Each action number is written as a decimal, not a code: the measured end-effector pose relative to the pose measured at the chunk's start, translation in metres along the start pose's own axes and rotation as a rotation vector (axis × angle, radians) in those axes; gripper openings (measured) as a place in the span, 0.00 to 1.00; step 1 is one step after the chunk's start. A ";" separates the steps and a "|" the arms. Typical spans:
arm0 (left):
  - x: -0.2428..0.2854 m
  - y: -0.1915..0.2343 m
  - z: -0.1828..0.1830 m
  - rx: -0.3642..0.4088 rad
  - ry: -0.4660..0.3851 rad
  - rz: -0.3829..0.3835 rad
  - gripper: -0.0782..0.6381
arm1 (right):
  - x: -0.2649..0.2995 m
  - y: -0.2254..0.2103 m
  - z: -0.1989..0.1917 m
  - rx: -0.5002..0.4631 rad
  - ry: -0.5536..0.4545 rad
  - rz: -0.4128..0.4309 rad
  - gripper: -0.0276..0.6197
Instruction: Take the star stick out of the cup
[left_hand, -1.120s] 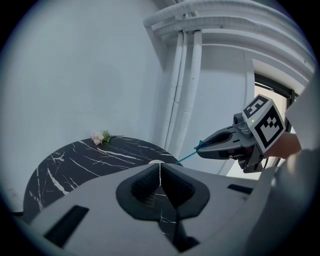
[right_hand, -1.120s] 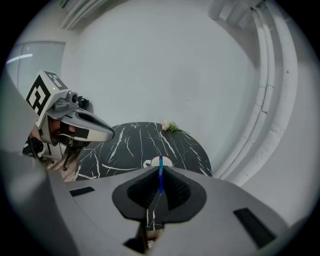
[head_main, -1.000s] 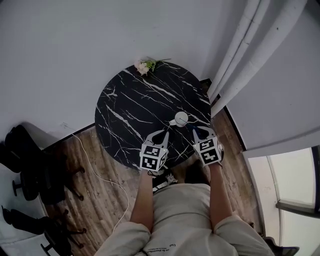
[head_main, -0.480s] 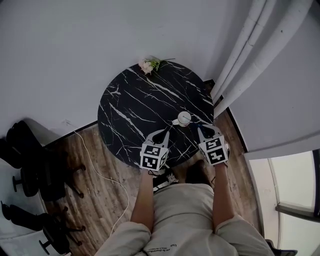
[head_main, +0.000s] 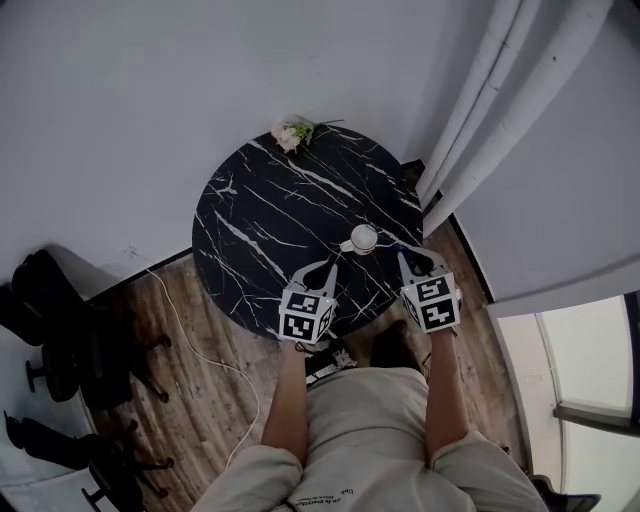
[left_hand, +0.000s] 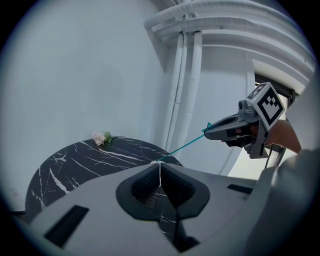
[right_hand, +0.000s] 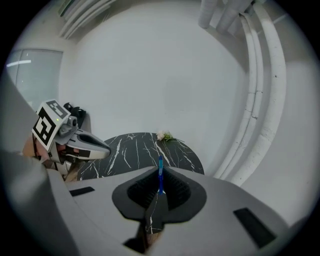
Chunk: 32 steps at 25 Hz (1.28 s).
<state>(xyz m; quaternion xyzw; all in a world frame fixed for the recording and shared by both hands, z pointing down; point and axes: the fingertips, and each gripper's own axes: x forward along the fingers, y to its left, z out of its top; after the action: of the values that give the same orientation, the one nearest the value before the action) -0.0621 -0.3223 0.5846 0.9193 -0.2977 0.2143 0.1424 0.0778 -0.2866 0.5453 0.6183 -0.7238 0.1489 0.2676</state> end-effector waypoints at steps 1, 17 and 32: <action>0.000 -0.001 0.000 0.000 0.001 -0.001 0.14 | -0.002 -0.003 0.002 0.018 -0.016 -0.008 0.11; 0.005 -0.011 -0.006 -0.005 0.005 -0.010 0.14 | -0.007 -0.030 -0.030 0.144 -0.030 -0.121 0.11; 0.018 -0.049 0.010 -0.075 -0.008 0.102 0.14 | -0.010 -0.061 -0.053 0.158 -0.037 -0.001 0.11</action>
<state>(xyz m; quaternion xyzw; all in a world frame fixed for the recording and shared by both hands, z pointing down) -0.0159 -0.2964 0.5774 0.8978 -0.3527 0.2063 0.1644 0.1484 -0.2613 0.5752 0.6406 -0.7143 0.1939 0.2043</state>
